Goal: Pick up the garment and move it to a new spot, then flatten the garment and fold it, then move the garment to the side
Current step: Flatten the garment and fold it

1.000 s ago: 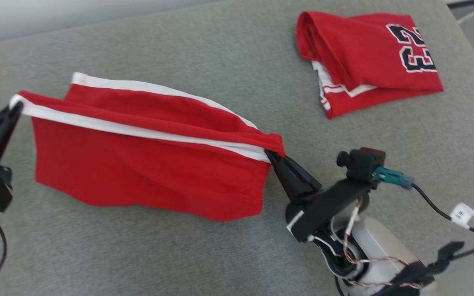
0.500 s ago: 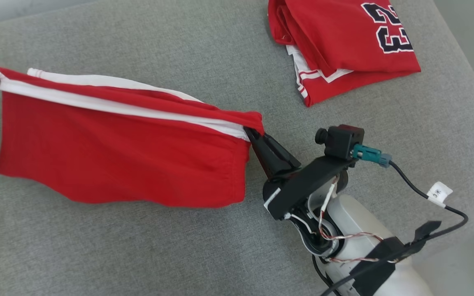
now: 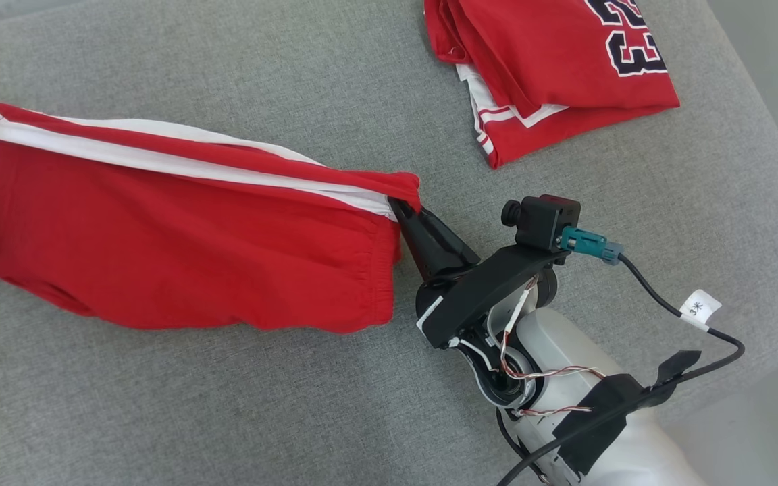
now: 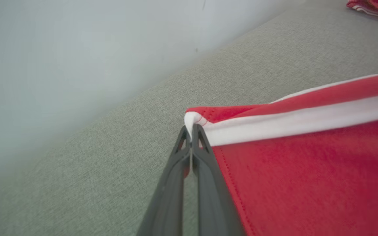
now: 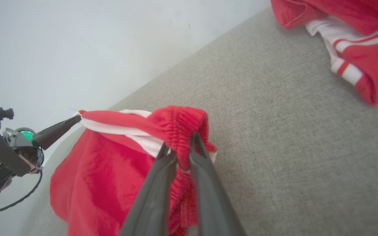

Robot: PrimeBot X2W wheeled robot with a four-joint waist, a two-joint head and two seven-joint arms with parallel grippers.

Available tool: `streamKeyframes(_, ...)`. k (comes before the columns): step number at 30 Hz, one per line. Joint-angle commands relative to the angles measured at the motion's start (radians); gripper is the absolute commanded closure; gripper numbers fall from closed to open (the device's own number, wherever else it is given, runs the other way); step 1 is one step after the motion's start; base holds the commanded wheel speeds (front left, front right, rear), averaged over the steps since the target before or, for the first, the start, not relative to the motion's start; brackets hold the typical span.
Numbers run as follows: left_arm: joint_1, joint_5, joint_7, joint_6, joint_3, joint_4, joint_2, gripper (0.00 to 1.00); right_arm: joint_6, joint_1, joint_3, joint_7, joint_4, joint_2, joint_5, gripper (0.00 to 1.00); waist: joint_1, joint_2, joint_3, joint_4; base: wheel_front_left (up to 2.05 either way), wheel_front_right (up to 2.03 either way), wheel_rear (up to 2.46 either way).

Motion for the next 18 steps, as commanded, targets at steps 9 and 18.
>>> streamKeyframes(9,0.015,-0.056,-0.094,0.002,-0.070,0.051,-0.024,0.00,-0.001,0.024,-0.006,-0.026,0.018,-0.034,-0.025,0.00,-0.0001,-0.0002,-0.058,0.036,0.00,0.00,0.00)
streamKeyframes(18,0.096,-0.100,-0.142,0.002,-0.028,0.035,-0.027,0.00,-0.001,0.128,-0.076,-0.105,-0.065,-0.083,-0.160,0.00,-0.0001,-0.0002,-0.127,0.065,0.00,0.00,0.00)
